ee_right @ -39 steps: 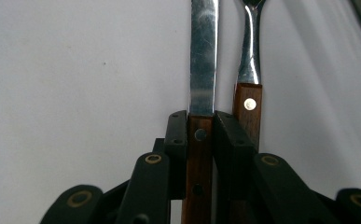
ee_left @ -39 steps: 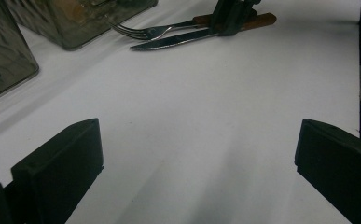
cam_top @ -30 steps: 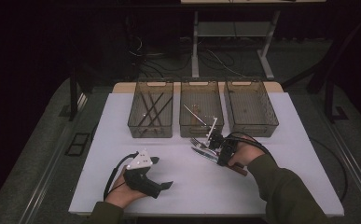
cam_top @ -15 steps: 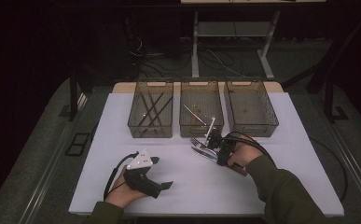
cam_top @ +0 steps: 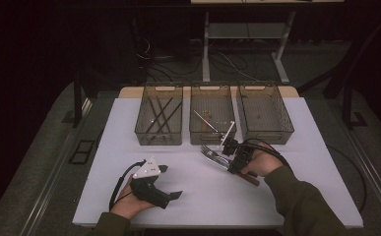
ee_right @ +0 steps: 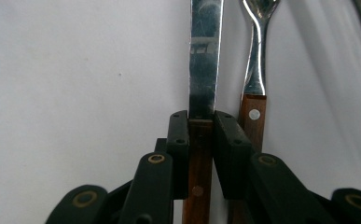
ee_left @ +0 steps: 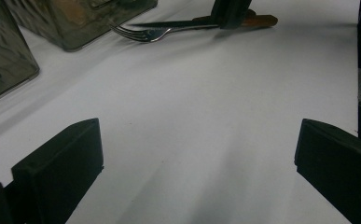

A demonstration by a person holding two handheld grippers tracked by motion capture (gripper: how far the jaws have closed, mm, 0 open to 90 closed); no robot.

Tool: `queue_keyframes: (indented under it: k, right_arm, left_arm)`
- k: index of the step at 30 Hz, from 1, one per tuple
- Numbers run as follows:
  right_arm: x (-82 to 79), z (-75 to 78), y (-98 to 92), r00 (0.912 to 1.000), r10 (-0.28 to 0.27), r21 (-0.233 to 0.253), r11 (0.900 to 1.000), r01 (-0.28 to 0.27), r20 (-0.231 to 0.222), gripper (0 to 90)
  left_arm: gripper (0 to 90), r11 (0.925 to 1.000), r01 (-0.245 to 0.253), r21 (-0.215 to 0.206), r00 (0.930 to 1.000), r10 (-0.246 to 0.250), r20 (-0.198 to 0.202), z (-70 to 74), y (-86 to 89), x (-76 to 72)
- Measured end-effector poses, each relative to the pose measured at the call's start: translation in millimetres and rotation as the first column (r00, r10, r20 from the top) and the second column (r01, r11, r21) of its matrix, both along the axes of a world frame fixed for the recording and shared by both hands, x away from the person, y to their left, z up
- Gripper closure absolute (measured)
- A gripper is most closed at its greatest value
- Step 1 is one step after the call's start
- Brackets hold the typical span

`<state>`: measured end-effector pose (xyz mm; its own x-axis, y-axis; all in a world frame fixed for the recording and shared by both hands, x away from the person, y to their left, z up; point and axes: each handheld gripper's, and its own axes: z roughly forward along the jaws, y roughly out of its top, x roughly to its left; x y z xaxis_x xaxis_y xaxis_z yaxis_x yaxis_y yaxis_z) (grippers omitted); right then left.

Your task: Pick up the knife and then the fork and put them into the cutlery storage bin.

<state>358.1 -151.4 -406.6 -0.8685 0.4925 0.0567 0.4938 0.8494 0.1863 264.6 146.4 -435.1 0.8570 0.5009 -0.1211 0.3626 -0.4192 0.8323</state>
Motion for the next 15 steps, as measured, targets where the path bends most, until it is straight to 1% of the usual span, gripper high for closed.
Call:
queue_keyframes:
  k: [1, 3, 4, 8, 9, 10, 12, 13, 14, 15]
  right_arm:
    - [-0.6, 1.2, -2.6, 1.0, -0.005, 0.017, 1.0, 0.005, 0.006, 77.0]
    - [-2.1, 3.2, -8.6, 0.9999, -0.015, 0.061, 0.998, 0.014, 0.005, 76.9]
    - [-2.9, 4.0, -11.8, 0.9997, -0.023, 0.087, 0.996, 0.022, 0.003, 77.0]
    - [-6.0, 7.7, -24.8, 0.9984, -0.045, 0.171, 0.985, 0.038, 0.035, 76.9]
    - [-7.5, 9.1, -28.4, 0.9975, -0.058, 0.202, 0.978, 0.049, 0.04, 76.9]
    - [-8.0, 9.5, -31.1, 0.997, -0.063, 0.218, 0.975, 0.052, 0.045, 76.9]
    - [-9.6, 10.8, -38.8, 0.9951, -0.075, 0.266, 0.962, 0.056, 0.064, 76.9]
    - [-10.4, 11.1, -42.5, 0.9939, -0.09, 0.294, 0.954, 0.067, 0.064, 76.9]
    - [-10.9, 11.1, -45.4, 0.9929, -0.11, 0.319, 0.944, 0.091, 0.044, 76.9]
    - [-11.1, 11.4, -48.5, 0.9926, -0.111, 0.327, 0.941, 0.09, 0.047, 76.9]
  left_arm:
    - [0.0, 1.0, 0.001, 0.001, 1.0, -0.001, 0.001, 0.2, 0.5, 0.1]
    - [0.0, 1.0, -0.001, -0.001, 1.0, 0.001, 0.002, 0.4, 1.9, 0.2]
    - [0.0, 1.0, -0.004, -0.003, 1.0, 0.004, 0.001, 0.4, 2.6, 0.2]
    - [0.0, 0.9999, -0.014, -0.007, 0.9999, 0.014, 0.003, 1.3, 5.9, 0.4]
    - [0.0, 0.9999, -0.016, -0.006, 0.9999, 0.016, 0.002, 1.5, 6.5, 0.5]
    - [0.0, 0.9998, -0.017, -0.008, 0.9998, 0.017, 0.004, 1.4, 7.2, 0.9]
    - [0.0, 0.9997, -0.023, -0.011, 0.9997, 0.023, 0.001, 1.5, 8.0, 1.1]
    - [0.0, 0.9996, -0.023, -0.013, 0.9997, 0.023, 0.001, 1.5, 7.9, 1.3]
    - [0.0, 0.9996, -0.023, -0.014, 0.9997, 0.023, 0.0, 1.5, 7.6, 1.2]
    - [0.0, 0.9997, -0.02, -0.01, 0.9998, 0.02, -0.002, 1.5, 7.5, 1.2]
